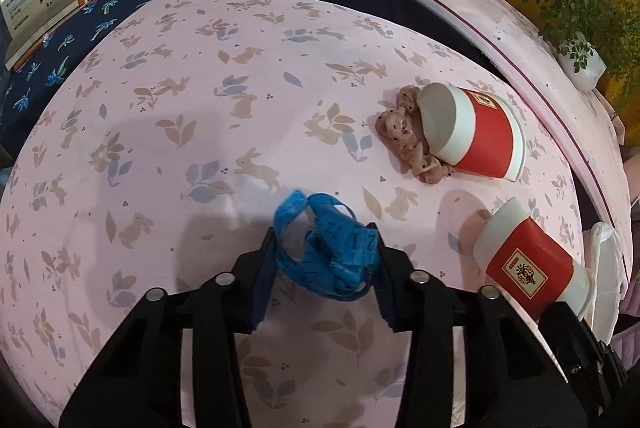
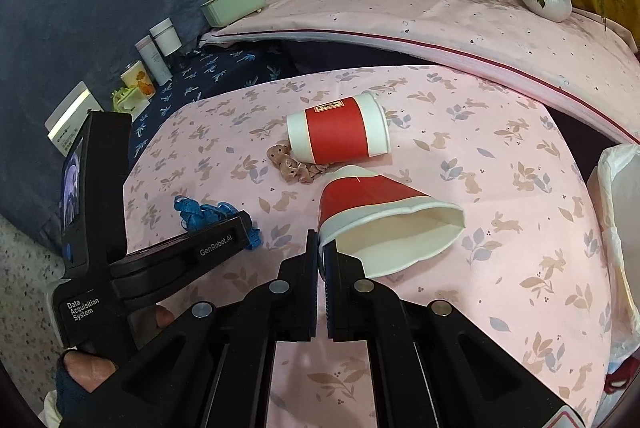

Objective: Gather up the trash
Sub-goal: 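Carry lanyard and red cup over the white bin and open both grippers, then move both grippers back toward the last red cup and beaded bracelet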

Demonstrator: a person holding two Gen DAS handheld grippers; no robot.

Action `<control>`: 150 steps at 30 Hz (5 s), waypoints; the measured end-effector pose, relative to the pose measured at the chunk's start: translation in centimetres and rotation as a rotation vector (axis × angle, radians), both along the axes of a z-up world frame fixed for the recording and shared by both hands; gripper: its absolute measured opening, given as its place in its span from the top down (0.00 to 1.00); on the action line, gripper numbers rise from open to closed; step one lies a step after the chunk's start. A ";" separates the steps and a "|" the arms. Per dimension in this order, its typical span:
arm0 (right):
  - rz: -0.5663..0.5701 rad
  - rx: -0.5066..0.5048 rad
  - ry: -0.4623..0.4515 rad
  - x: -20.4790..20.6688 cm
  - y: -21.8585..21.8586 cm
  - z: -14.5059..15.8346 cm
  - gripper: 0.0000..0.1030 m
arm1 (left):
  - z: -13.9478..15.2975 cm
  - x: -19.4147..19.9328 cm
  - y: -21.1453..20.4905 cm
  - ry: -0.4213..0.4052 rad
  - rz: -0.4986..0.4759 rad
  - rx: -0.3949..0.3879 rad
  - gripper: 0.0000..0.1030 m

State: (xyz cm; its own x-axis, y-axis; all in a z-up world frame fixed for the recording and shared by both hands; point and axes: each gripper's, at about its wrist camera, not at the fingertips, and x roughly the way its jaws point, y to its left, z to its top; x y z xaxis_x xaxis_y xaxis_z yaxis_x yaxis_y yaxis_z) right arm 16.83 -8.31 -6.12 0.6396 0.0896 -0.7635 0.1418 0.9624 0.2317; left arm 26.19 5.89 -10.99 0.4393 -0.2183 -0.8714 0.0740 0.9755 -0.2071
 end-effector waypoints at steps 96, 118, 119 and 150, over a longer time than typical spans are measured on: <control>-0.342 -0.128 -0.019 -12.5 -28.0 4.4 0.76 | 7.8 -14.7 -29.9 -0.200 -0.533 -0.006 0.46; -0.206 -0.151 -0.017 -9.2 -21.2 5.5 0.73 | 7.7 -11.8 -21.9 -0.206 -0.378 0.024 0.46; -0.198 -0.152 -0.017 -9.0 -20.7 5.6 0.73 | 7.7 -11.6 -21.4 -0.206 -0.368 0.025 0.46; 0.069 -0.091 0.001 1.0 -5.5 3.8 0.65 | 5.5 -3.0 -2.1 -0.159 -0.019 0.045 0.37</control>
